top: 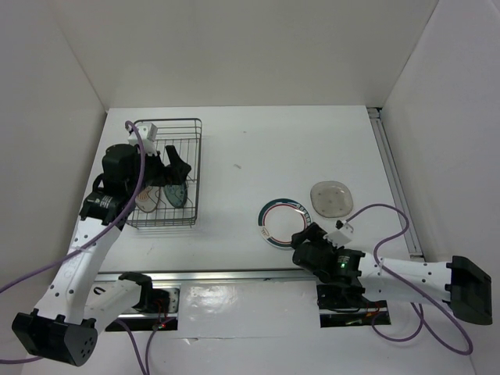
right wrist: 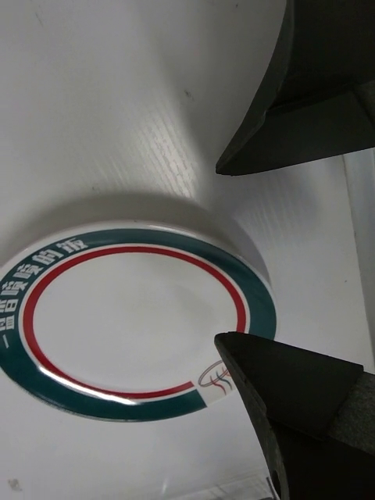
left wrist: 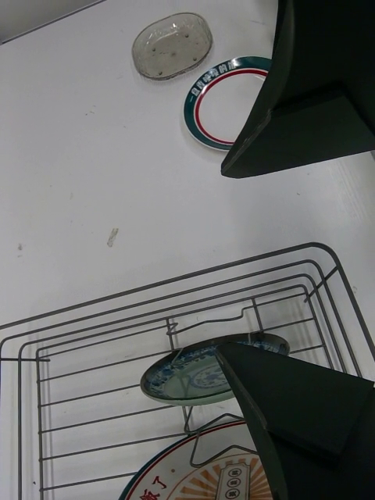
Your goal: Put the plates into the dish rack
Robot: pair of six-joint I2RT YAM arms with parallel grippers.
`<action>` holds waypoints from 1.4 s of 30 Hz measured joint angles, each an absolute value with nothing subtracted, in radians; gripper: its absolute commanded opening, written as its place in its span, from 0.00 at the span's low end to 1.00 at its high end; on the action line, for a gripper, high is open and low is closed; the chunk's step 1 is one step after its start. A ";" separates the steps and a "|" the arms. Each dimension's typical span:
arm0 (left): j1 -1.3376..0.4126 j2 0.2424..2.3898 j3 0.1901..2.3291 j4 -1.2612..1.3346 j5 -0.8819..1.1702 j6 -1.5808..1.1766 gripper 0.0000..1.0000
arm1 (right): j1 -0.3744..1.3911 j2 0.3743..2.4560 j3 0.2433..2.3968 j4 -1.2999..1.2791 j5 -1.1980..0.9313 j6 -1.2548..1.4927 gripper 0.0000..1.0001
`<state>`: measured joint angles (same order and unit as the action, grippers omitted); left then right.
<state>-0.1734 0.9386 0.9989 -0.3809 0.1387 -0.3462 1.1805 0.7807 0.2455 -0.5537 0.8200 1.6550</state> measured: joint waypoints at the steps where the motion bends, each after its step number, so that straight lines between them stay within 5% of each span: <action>1: -0.173 0.939 0.999 -0.381 0.141 -0.346 1.00 | 1.180 0.798 0.242 -0.524 0.831 1.657 0.85; 6: -0.173 0.939 0.999 -0.381 0.155 -0.346 1.00 | 1.180 0.861 0.204 -0.374 0.862 1.661 0.62; 14: -0.173 0.938 0.999 -0.381 0.167 -0.346 1.00 | 1.161 0.956 0.169 -0.180 0.874 1.667 0.55; 24: -0.173 0.934 0.999 -0.381 0.195 -0.346 1.00 | 1.156 1.122 0.148 0.009 0.880 1.773 0.03; 35: -0.173 0.940 0.999 -0.366 0.292 -0.345 1.00 | 1.196 1.199 0.168 0.103 0.931 1.841 0.00; 42: -0.173 1.009 0.999 -0.315 0.494 -0.343 1.00 | 1.362 1.081 0.195 0.138 1.071 1.587 0.00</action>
